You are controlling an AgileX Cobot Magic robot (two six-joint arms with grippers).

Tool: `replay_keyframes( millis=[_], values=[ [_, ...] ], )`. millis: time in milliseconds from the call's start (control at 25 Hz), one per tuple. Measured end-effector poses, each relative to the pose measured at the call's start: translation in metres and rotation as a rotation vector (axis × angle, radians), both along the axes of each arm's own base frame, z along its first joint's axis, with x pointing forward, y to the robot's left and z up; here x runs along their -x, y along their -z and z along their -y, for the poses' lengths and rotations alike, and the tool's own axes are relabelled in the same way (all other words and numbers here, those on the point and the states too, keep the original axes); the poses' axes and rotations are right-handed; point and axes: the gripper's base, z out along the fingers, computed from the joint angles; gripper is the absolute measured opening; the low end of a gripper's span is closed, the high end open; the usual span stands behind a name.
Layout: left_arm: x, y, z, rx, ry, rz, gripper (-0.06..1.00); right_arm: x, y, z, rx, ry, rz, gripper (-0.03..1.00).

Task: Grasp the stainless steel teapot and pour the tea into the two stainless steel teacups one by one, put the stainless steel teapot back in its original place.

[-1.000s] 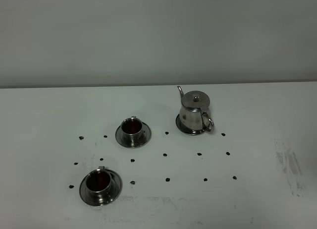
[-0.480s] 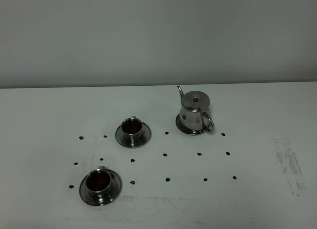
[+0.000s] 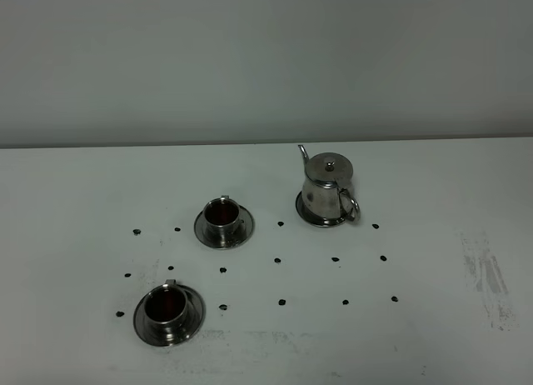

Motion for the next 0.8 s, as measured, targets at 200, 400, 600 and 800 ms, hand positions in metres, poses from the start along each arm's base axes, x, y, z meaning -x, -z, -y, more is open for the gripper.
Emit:
replay_keyframes(
  millis=[200,400,600,800],
  values=[
    [0.000,0.000,0.000,0.000,0.000,0.000,0.24,-0.001,0.036,0.002,0.005,0.041,0.020,0.22],
    [0.000,0.000,0.000,0.000,0.000,0.000,0.24,0.007,0.040,0.003,0.008,0.055,0.084,0.22],
    [0.000,0.000,0.000,0.000,0.000,0.000,0.24,0.023,0.040,0.003,0.003,0.058,0.194,0.22],
    [0.000,0.000,0.000,0.000,0.000,0.000,0.24,0.027,0.040,0.004,0.002,0.059,0.217,0.22]
  ],
)
